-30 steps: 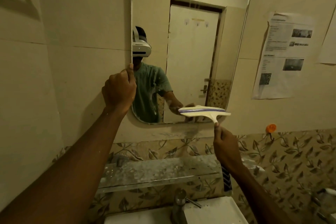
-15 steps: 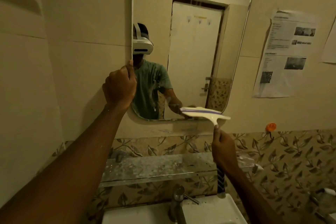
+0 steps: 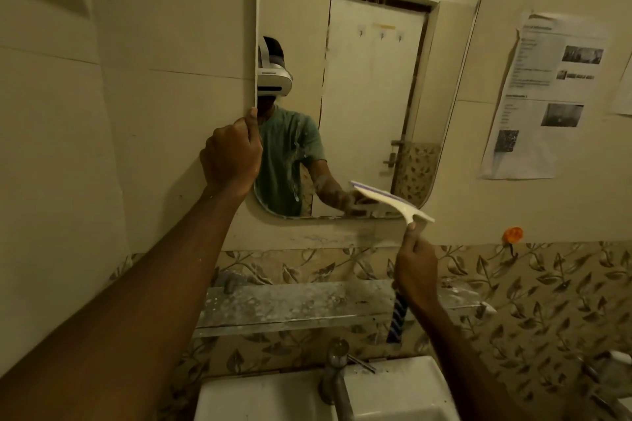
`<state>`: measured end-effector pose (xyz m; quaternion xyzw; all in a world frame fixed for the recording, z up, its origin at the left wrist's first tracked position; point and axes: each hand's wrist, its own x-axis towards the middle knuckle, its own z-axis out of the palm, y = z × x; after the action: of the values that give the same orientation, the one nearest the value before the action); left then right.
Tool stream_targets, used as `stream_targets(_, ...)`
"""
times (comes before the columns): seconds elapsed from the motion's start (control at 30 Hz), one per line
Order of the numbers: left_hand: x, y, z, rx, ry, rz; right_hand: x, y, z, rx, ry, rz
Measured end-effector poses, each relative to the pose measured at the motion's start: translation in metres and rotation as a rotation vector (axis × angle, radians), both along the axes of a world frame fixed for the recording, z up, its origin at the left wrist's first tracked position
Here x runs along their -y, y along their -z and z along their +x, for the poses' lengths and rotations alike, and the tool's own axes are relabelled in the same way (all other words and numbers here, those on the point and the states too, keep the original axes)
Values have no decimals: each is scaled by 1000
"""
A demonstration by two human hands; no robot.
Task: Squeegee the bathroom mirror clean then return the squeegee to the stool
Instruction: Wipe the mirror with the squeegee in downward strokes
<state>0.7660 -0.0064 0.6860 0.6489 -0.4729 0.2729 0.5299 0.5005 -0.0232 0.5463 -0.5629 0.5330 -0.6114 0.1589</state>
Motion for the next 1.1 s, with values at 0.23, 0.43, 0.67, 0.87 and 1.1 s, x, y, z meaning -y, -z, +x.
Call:
stream_targets(0.23,0,-1,3,16,21,6,-6,-3,4,76,2,37)
stream_targets(0.43,3,1,5,4,25,6,-1,-15,16,239,12,83)
stream_targets(0.67,1,-1,8,3,48,40,-18,25,59,230,-42,135)
stream_targets(0.87,1,-2,8,4,43,50,-6,-17,32,255,36,70)
stream_targets(1.1,6,2,12,36,42,-3,-25,22,64,196,-43,73)
